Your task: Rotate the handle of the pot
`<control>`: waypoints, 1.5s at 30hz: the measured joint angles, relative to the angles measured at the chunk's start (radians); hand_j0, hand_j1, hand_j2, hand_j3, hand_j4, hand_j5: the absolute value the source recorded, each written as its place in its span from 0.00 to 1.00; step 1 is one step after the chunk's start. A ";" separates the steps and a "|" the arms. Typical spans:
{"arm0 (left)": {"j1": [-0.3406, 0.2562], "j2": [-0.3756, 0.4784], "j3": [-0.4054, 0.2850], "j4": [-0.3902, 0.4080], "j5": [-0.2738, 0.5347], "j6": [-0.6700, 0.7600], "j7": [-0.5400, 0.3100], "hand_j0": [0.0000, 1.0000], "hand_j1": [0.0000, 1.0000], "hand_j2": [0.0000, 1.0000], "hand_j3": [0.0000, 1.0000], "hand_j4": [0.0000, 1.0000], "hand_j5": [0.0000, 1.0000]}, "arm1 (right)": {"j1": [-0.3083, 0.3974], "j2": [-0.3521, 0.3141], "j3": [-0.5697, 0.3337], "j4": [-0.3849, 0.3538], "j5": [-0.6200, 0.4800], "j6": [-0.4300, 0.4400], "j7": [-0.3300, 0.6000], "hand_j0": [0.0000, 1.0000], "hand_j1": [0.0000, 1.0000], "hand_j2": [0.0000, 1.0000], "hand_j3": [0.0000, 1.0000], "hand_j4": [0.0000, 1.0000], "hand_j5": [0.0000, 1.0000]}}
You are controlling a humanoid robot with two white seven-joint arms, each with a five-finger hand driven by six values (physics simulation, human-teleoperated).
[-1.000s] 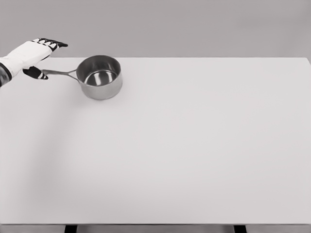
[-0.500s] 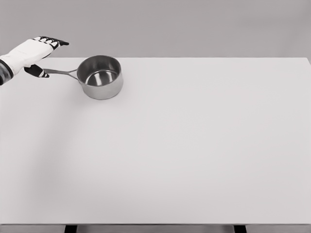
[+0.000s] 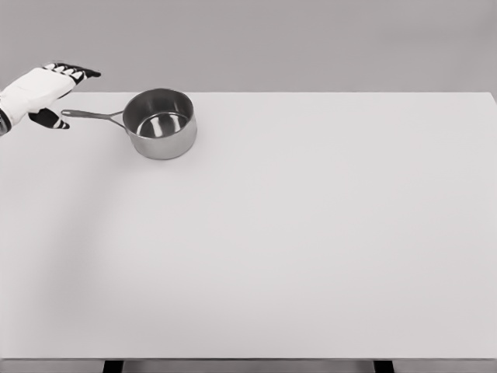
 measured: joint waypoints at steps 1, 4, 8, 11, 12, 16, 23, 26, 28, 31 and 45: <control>0.015 0.005 0.000 -0.012 0.003 0.000 0.000 1.00 1.00 1.00 1.00 1.00 1.00 | 0.000 0.000 0.000 0.000 0.000 0.000 0.000 1.00 1.00 1.00 1.00 1.00 1.00; 0.075 0.027 0.002 -0.069 0.022 0.000 0.000 1.00 1.00 1.00 1.00 1.00 1.00 | 0.000 0.000 0.000 0.000 0.000 0.000 0.000 1.00 1.00 1.00 1.00 1.00 1.00; 0.156 0.091 0.003 -0.201 0.100 0.000 -0.001 1.00 1.00 1.00 1.00 1.00 1.00 | 0.000 0.000 0.000 0.000 0.000 0.000 0.000 1.00 1.00 1.00 1.00 1.00 1.00; 0.224 0.164 0.006 -0.318 0.197 0.000 -0.002 1.00 1.00 1.00 1.00 1.00 1.00 | 0.000 0.000 0.000 0.000 0.000 0.000 0.000 1.00 1.00 1.00 1.00 1.00 1.00; 0.261 0.186 0.011 -0.358 0.225 0.000 -0.002 1.00 1.00 1.00 1.00 1.00 1.00 | 0.000 0.000 0.000 0.000 0.000 0.000 0.000 1.00 1.00 1.00 1.00 1.00 1.00; 0.471 0.236 0.108 -0.521 0.284 -0.001 -0.005 1.00 1.00 1.00 1.00 1.00 1.00 | 0.000 0.000 0.000 0.000 0.000 0.000 0.000 1.00 1.00 1.00 1.00 1.00 1.00; 0.561 0.241 0.235 -0.615 0.393 0.000 -0.009 1.00 1.00 1.00 1.00 1.00 1.00 | 0.000 0.000 0.000 0.000 0.000 0.000 0.000 1.00 1.00 1.00 1.00 1.00 1.00; 0.588 0.238 0.242 -0.624 0.413 0.000 -0.012 1.00 1.00 1.00 1.00 1.00 1.00 | 0.000 0.000 0.000 0.000 0.000 0.000 0.000 1.00 1.00 1.00 1.00 1.00 1.00; 0.589 0.219 0.242 -0.626 0.412 0.000 -0.013 1.00 1.00 1.00 1.00 1.00 1.00 | 0.000 0.000 0.000 0.000 0.000 0.000 0.000 1.00 1.00 1.00 1.00 1.00 1.00; 0.588 0.187 0.243 -0.627 0.404 0.000 -0.021 1.00 1.00 1.00 1.00 1.00 1.00 | 0.000 0.000 0.000 0.000 0.000 0.000 0.000 1.00 1.00 1.00 1.00 1.00 1.00; 0.577 0.157 0.238 -0.631 0.408 0.000 -0.103 1.00 1.00 1.00 1.00 1.00 1.00 | 0.000 0.000 0.000 0.000 0.000 0.000 0.000 1.00 1.00 1.00 1.00 1.00 1.00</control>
